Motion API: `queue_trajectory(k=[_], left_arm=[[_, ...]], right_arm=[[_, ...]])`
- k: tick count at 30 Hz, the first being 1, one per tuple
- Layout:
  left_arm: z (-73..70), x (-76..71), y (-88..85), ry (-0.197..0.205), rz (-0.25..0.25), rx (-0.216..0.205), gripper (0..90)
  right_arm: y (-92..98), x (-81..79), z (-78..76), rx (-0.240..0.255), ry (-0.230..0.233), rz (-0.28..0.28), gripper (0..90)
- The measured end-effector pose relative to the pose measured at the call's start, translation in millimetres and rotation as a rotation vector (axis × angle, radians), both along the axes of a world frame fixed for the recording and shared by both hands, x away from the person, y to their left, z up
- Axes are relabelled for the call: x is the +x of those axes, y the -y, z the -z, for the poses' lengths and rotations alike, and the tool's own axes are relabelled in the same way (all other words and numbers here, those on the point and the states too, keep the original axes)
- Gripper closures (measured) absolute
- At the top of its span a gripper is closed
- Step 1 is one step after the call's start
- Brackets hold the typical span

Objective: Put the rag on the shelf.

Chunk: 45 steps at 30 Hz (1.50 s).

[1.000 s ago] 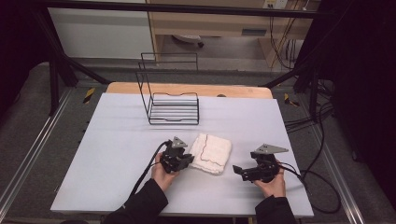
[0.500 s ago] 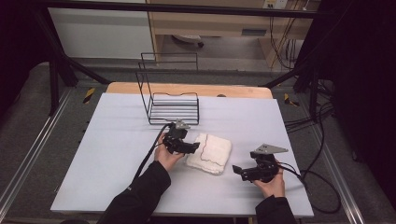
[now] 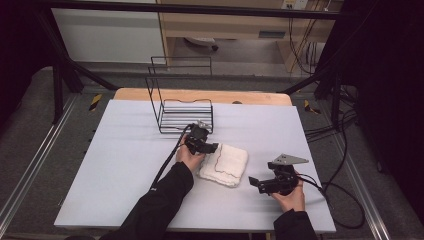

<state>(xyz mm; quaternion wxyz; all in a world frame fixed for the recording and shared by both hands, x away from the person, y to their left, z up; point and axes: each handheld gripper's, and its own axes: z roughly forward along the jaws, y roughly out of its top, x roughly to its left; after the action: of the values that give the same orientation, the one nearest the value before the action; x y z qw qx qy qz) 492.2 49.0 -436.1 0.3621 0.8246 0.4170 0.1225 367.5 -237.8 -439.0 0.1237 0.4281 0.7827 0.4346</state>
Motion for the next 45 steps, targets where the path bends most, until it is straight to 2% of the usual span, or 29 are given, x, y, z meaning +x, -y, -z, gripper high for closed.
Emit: queue_trajectory(k=[1, 3, 12, 18, 22, 25, 28, 38, 40, 41, 44, 45], left_arm=[[1.5, 0.7, 0.3, -0.001, 0.003, 0.008, 49.1], [4.8, 2.0, 1.7, -0.012, 0.001, -0.009, 54.1], [8.9, 2.7, 4.5, -0.031, 0.011, -0.035, 62.5], [9.6, 0.3, 7.7, -0.023, 0.033, -0.027, 70.5], [9.9, 0.3, 7.9, -0.037, 0.035, -0.036, 73.1], [10.0, -0.7, 8.6, -0.028, 0.048, -0.025, 76.6], [10.3, -0.9, 8.8, -0.036, 0.046, -0.029, 79.4], [10.9, -1.7, 9.4, -0.012, 0.071, -0.008, 81.3], [11.0, -2.0, 9.5, -0.008, 0.074, -0.005, 81.3], [11.1, -2.3, 9.9, -0.004, 0.074, -0.005, 81.4], [11.3, -2.3, 10.1, 0.0, 0.075, -0.004, 81.4], [11.1, -2.2, 9.6, -0.002, 0.079, 0.0, 81.4]], right_arm=[[-0.1, 0.2, 0.2, -0.001, 0.002, -0.001, 0.8], [0.0, 0.4, 0.4, -0.004, 0.002, -0.002, 0.8], [-0.2, 1.1, 0.3, 0.001, 0.002, -0.001, 0.8], [-0.4, 1.9, -0.2, 0.002, 0.0, 0.0, 0.8], [-1.1, 3.2, -0.9, 0.009, 0.001, 0.001, 0.9], [-1.5, 5.5, -1.4, 0.01, 0.001, 0.008, 1.0], [-3.0, 10.0, -1.4, 0.01, 0.007, 0.013, 1.1], [-15.1, 31.4, -1.8, 0.014, 0.002, 0.059, 5.7], [-15.5, 37.9, -1.0, 0.029, 0.012, 0.068, 8.0], [-15.9, 43.6, -1.4, 0.036, 0.0, 0.083, 10.3], [-17.1, 49.9, -0.8, 0.019, 0.005, 0.092, 12.8], [-19.4, 54.9, 0.1, 0.027, -0.002, 0.104, 16.6]])
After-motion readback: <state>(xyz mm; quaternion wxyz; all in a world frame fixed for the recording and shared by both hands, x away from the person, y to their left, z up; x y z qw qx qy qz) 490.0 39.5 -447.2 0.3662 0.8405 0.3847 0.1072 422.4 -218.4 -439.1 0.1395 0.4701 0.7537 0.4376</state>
